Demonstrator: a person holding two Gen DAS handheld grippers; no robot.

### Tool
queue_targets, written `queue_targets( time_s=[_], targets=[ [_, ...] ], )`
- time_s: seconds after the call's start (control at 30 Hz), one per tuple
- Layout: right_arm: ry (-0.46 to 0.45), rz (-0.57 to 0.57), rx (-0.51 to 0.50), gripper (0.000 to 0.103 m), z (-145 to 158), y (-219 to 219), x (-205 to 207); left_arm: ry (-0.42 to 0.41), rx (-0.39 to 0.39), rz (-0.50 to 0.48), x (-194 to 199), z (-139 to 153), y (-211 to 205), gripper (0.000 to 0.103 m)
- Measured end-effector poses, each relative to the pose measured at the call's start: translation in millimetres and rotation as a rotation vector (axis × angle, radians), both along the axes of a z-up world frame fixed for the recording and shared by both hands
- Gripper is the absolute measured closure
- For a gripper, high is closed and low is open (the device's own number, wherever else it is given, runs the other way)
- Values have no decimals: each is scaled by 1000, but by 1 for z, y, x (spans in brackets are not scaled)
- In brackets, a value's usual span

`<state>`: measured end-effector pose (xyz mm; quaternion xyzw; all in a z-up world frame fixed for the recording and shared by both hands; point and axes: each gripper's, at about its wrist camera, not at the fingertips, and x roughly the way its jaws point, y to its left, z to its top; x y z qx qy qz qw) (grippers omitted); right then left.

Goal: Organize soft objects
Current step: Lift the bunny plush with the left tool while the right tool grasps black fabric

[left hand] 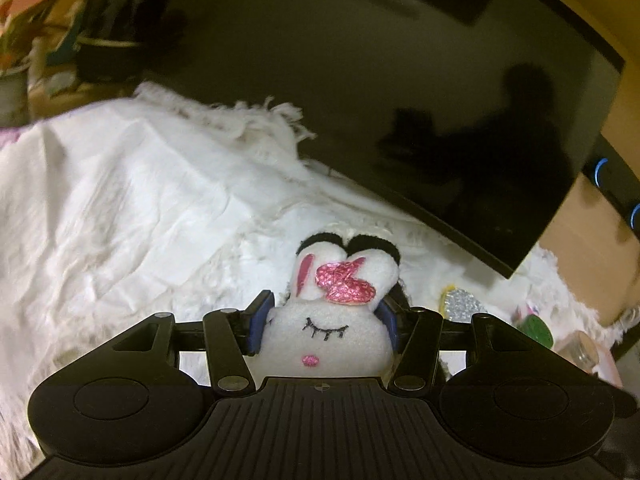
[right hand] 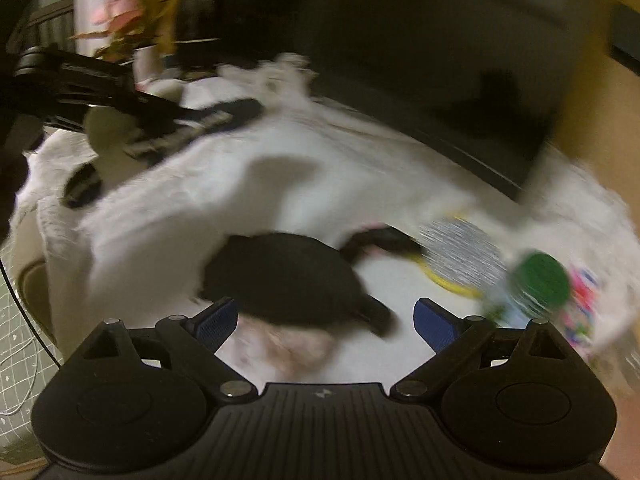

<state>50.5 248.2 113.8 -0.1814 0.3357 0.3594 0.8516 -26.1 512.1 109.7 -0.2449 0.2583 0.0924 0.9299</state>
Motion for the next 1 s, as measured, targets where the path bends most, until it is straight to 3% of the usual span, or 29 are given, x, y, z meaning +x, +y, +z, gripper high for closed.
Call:
queue_targets(
  time_s=[0.07,0.17,0.23,0.27,0.43,0.5,0.53,0.67,0.77,0.83,1.0],
  targets=[
    [-44,30,-47,7,-11,22,-10,-8,-40,-2,-5,-8,3,45],
    [-202,127,-216,14,-39,50,-33,-4,-57,-18,-12,-17,3,45],
    [-303,193,-282,30,-54,58,-40,8,-68,-28,-14,-23,2,45],
    [-328,188,-310,46,-58,59,-37,10,-77,-29,-16,-26,2,45],
    [-297,68,-438,49,-56,18,-9,3,-123,-20,-24,-34,0,44],
    [-241,26,-445,46,-51,-8,-2,6,-140,-22,-26,-37,-2,44],
    [-177,2,-394,46,-42,-21,2,9,-147,-26,-25,-39,-3,44],
    [143,-126,-65,45,-6,-56,25,19,-173,-52,-19,-44,-10,44],
    [259,-224,90,45,0,-54,49,23,-175,-76,-12,-47,-17,44],
    [291,-291,131,45,-8,-44,72,20,-182,-94,-7,-49,-21,44],
    [409,-402,118,47,-39,-24,115,40,-209,-105,1,-56,-29,44]
  ],
)
